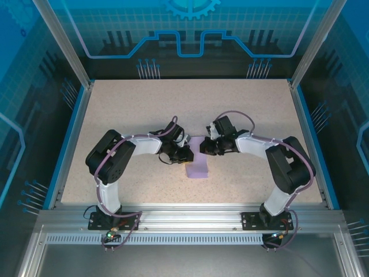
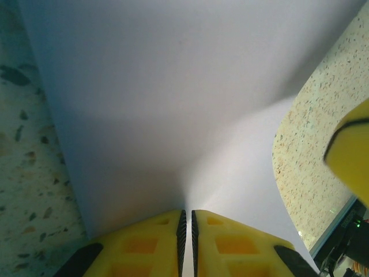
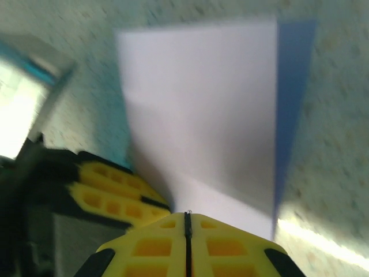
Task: Fold a paper plane with a square sheet of paper (fold left side to right side)
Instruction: Hold the square sheet of paper at the center of the table, then first fold the square sheet of paper in half at the center of the table.
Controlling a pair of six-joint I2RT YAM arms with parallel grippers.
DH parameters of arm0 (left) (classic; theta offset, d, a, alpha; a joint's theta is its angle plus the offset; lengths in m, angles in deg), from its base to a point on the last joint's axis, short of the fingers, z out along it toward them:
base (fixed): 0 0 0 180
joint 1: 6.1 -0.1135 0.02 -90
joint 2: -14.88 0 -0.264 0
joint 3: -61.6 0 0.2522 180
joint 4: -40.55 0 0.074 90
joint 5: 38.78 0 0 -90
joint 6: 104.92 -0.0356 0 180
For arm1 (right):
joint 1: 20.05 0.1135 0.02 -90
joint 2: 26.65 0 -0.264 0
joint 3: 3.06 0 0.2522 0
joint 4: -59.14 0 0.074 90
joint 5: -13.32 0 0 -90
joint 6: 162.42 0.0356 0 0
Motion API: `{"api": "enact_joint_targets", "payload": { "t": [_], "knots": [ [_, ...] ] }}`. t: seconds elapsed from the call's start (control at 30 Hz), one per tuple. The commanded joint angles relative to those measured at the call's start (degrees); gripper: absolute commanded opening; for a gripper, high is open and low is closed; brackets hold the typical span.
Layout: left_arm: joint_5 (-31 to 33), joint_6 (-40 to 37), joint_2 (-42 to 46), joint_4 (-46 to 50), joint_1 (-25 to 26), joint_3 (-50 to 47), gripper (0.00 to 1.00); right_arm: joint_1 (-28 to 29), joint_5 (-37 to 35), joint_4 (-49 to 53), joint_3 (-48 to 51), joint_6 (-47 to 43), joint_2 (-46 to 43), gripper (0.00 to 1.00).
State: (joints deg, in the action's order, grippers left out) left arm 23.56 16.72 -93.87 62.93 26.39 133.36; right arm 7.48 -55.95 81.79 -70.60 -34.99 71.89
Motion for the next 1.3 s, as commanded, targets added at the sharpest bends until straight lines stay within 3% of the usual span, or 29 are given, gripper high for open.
{"api": "enact_joint_targets", "payload": {
  "t": [0.0,0.43,1.27],
  "knots": [
    [2.14,0.97,-1.90,4.45,0.93,-0.04,0.16,-0.61,2.02,-1.99,-3.48,-0.50,4.18,0.08],
    [1.97,0.36,-1.73,5.50,1.18,0.28,0.16,-0.48,1.29,1.14,-8.72,-0.54,13.59,0.07],
    [1.02,1.74,8.47,6.11,5.36,-11.85,0.16,-1.88,-3.14,7.62,-8.40,1.37,15.63,0.06]
  ]
}}
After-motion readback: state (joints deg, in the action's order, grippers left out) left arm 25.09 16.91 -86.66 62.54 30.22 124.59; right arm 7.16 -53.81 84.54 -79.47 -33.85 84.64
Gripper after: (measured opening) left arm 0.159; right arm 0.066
